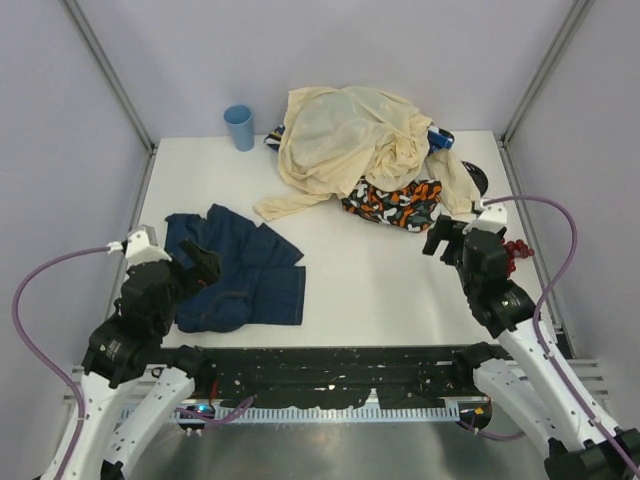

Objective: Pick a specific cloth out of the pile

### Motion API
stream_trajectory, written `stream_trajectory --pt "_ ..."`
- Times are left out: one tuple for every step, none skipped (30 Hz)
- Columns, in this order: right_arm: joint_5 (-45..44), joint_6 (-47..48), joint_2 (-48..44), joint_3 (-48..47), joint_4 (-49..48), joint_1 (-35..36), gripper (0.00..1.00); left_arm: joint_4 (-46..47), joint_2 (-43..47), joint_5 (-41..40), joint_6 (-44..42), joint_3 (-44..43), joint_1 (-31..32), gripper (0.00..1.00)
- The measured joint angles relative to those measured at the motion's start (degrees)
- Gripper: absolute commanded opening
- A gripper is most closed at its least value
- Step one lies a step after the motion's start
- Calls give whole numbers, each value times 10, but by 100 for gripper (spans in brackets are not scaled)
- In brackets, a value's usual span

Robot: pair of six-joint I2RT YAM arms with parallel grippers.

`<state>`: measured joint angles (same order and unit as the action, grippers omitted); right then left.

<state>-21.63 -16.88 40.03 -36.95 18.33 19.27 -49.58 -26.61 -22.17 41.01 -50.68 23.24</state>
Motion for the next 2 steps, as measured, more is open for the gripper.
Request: stream_trajectory --pt "-1 -1 -17 7 0 0 95 1 5 -3 -2 3 0 100" --pt "-3 -2 -31 10 -1 0 95 1 12 -4 -5 8 0 100"
